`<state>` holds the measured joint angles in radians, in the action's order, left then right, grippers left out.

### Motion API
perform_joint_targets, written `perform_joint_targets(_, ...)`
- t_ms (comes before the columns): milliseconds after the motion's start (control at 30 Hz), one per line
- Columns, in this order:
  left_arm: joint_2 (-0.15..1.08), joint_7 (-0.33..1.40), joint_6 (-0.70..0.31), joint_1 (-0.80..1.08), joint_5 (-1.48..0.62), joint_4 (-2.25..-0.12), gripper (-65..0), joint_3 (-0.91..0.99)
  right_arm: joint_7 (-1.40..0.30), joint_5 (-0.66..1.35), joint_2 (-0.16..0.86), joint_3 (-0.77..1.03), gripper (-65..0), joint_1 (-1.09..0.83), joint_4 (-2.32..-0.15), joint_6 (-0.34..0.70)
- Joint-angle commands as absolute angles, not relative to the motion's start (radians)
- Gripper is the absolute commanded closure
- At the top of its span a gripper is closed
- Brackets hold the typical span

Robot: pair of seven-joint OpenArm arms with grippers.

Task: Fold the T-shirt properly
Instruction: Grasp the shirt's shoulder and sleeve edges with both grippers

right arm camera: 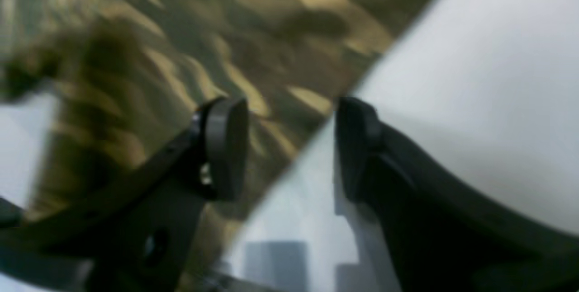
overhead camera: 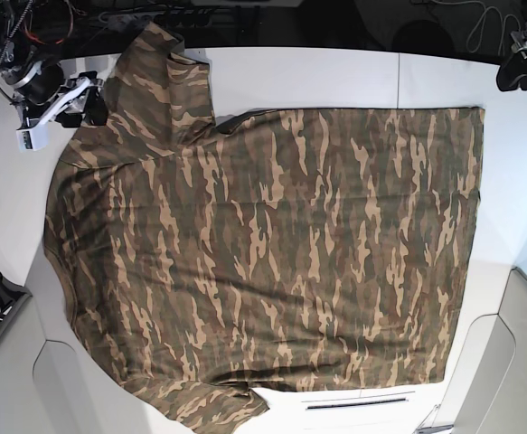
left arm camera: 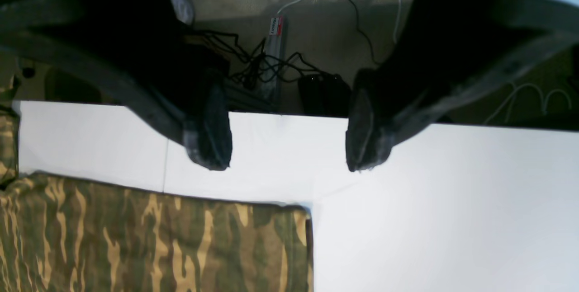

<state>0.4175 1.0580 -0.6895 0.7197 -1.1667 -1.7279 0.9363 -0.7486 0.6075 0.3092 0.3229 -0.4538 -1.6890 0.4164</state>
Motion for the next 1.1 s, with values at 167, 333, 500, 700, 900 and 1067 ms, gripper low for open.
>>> perform_joint_targets(167, 0.435, 1.034, -0.698, 0.708, -1.163, -1.734, -42.5, 0.947, -0.768, 0.610, 0.231, 0.291, -31.7, -0.461, -1.675, 0.453)
perform_joint_targets(333, 0.439, 1.005, -0.698, 0.691, -1.128, -1.734, -42.5, 0.947, -0.767, 0.610, 0.206, 0.250, -31.7, -0.460, -1.675, 0.453)
perform_joint_targets(500, 0.493, 0.983, -0.698, 0.635, -1.098, -1.687, -42.5, 0.947, -0.767, 0.609, 0.196, 0.228, -31.7, -0.460, -1.675, 0.453)
perform_joint_targets(700, 0.589, 0.968, -0.698, 0.511, -1.098, -1.494, -42.6, 0.897, -0.767, 0.580, 0.197, 0.228, -31.7, -0.460, -1.675, 0.453)
perform_joint_targets(900, 0.644, 0.964, -0.698, 0.386, -1.062, -1.308, -42.6, 0.737, -0.768, 0.580, 0.196, 0.228, -31.7, -0.461, -1.675, 0.453)
perform_joint_targets(1067, 0.651, 0.965, -0.698, 0.318, -1.057, -1.204, -42.6, 0.661, -0.772, 0.580, 0.196, 0.228, -31.7, -0.461, -1.675, 0.453)
